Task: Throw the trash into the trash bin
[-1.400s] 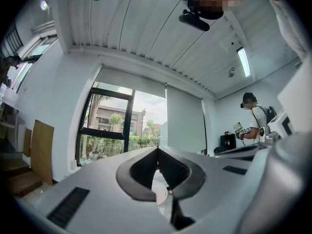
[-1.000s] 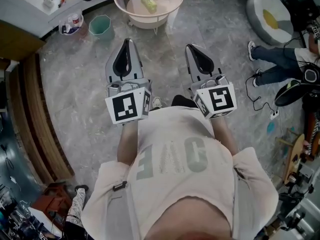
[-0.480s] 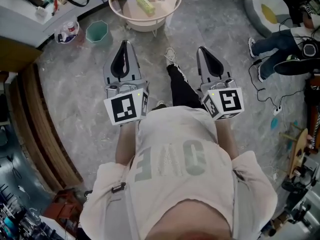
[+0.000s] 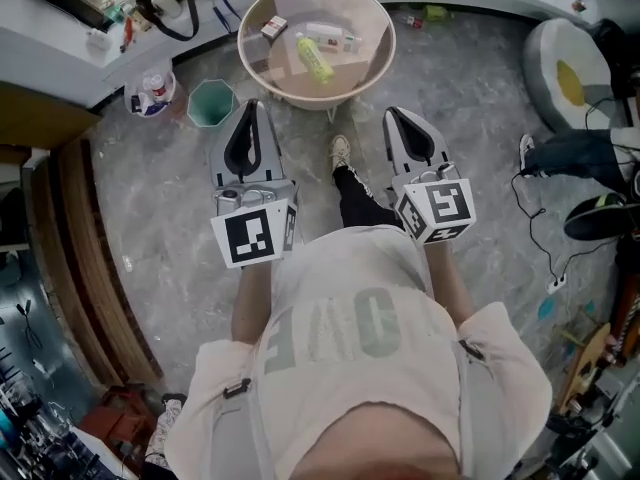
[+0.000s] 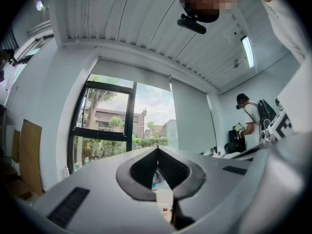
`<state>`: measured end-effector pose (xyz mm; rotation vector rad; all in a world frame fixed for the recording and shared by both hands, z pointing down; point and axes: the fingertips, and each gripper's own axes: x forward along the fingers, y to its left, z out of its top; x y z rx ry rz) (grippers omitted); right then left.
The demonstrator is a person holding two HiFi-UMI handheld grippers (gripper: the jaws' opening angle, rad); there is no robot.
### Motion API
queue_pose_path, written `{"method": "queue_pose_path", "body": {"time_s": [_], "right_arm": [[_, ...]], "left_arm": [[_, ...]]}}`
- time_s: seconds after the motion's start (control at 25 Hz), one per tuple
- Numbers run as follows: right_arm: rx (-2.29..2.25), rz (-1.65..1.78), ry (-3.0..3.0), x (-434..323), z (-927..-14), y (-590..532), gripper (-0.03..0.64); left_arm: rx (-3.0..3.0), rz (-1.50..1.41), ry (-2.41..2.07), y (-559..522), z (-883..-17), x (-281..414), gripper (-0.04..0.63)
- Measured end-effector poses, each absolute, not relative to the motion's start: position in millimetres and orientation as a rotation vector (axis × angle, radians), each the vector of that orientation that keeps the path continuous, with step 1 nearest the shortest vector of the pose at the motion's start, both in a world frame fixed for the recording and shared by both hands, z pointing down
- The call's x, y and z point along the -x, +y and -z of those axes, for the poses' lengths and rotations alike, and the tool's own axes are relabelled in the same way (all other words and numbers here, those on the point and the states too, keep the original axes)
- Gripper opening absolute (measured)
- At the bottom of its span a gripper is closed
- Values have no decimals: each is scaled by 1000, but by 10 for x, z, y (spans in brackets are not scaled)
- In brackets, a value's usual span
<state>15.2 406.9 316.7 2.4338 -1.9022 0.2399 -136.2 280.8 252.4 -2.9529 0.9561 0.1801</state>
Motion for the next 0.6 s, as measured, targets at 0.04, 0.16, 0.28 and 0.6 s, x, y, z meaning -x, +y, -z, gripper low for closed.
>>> {"method": "queue_pose_path", "body": {"time_s": [0.04,0.16,0.28,0.6], "right_arm": [[-2417,-248,-1918,-351,-3162,3825,14],[-2366,-235,-1962,-882,-3032,3134,14],[-2306,-212,-2007,-1346,-2928,2581,14],[-2226,-323,-2085,-1876,-3013,1713,14]], "left_arm": [[2948,-187,980,2604,-2502,1197,12],[2925,-183,1043,2006,-2399,732,12],[2896,-216,1108,1504,-2281,338,11],[2881,-124,1151,798,-2229,-192,12]]}}
